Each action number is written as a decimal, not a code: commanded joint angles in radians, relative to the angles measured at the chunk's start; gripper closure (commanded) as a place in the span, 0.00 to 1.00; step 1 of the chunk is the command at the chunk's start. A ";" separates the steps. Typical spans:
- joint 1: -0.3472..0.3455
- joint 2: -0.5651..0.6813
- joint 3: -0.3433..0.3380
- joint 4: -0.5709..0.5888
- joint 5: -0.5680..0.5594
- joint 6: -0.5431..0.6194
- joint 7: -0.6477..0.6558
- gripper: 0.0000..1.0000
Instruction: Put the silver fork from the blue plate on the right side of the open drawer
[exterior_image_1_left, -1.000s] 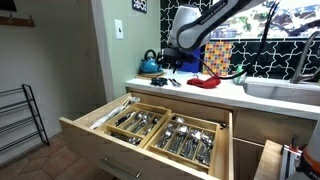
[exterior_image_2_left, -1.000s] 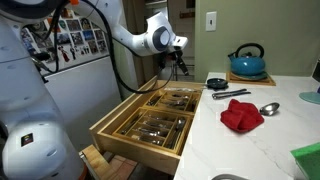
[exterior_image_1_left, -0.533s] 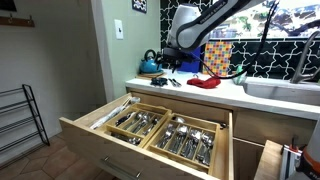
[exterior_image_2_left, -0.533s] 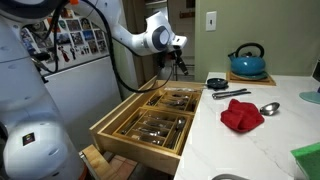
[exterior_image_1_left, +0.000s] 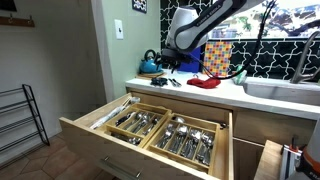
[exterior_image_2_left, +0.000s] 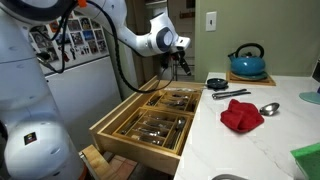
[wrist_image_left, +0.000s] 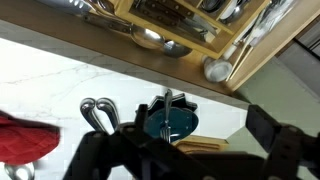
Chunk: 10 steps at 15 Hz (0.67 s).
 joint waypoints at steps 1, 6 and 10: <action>0.037 0.118 -0.049 0.103 -0.005 -0.012 -0.009 0.00; 0.084 0.250 -0.111 0.230 0.010 -0.010 -0.001 0.00; 0.115 0.339 -0.160 0.323 0.023 -0.025 -0.009 0.00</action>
